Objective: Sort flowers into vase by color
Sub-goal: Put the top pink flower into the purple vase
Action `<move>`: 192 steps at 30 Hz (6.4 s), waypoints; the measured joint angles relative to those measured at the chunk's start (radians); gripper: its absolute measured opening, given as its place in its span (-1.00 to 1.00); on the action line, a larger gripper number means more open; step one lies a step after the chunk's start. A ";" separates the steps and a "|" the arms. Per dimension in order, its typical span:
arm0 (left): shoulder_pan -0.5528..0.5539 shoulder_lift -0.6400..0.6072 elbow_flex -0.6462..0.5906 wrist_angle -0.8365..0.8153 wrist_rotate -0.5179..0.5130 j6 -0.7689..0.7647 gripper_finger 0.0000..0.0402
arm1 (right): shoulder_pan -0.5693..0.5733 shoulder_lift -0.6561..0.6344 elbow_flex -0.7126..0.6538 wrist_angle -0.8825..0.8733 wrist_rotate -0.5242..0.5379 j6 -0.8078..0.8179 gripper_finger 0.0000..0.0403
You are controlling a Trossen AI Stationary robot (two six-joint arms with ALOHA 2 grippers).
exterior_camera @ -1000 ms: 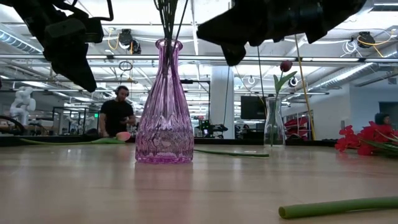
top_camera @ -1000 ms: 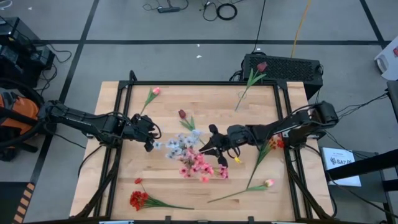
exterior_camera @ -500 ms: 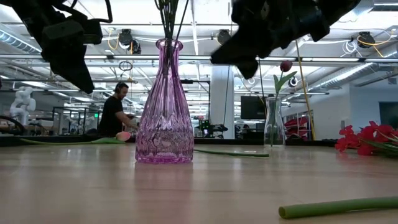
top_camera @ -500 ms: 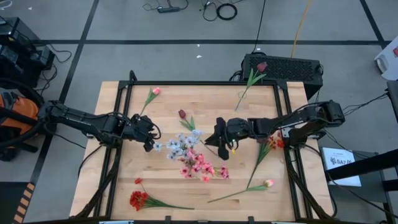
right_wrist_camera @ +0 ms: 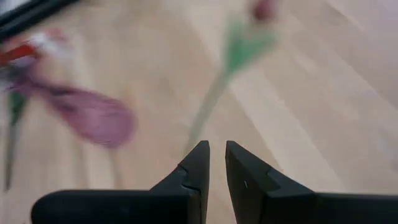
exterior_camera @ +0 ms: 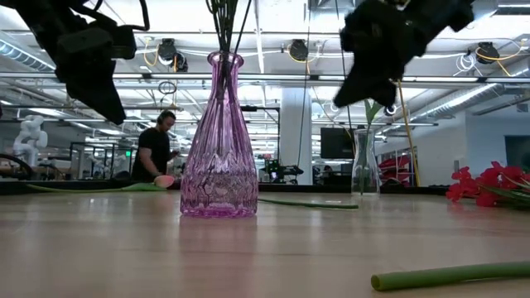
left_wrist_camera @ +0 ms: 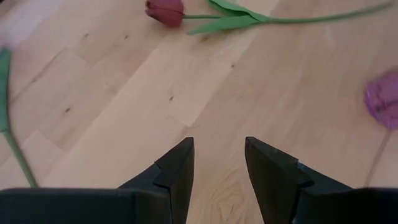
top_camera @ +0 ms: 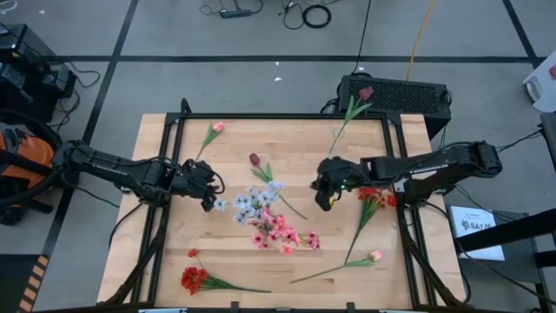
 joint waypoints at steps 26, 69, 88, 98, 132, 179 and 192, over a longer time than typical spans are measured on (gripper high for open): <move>0.798 0.077 0.004 -0.060 0.194 0.210 -0.25 | -0.013 -0.012 0.000 -0.419 0.011 0.625 -1.00; 1.180 0.782 0.242 0.159 0.364 0.617 -0.61 | -0.013 -0.012 0.000 -0.323 0.085 0.606 -1.00; 1.129 0.536 0.307 0.029 0.575 0.588 -0.98 | -0.011 -0.011 0.000 -0.333 0.106 0.614 -1.00; 1.026 0.168 0.307 0.054 0.569 0.476 -0.99 | -0.010 -0.011 0.000 -0.335 0.151 0.597 -1.00; -0.096 -0.261 0.097 0.626 -0.267 0.244 -0.99 | 0.074 -0.140 -0.475 0.329 -0.210 0.238 -1.00; -0.693 -0.013 0.099 0.983 -0.318 0.742 -0.96 | 0.114 -0.246 -0.609 0.331 -0.076 0.343 -1.00; -0.696 0.254 0.115 1.499 -0.293 1.125 -0.99 | 0.114 -0.245 -0.609 0.328 -0.075 0.344 -1.00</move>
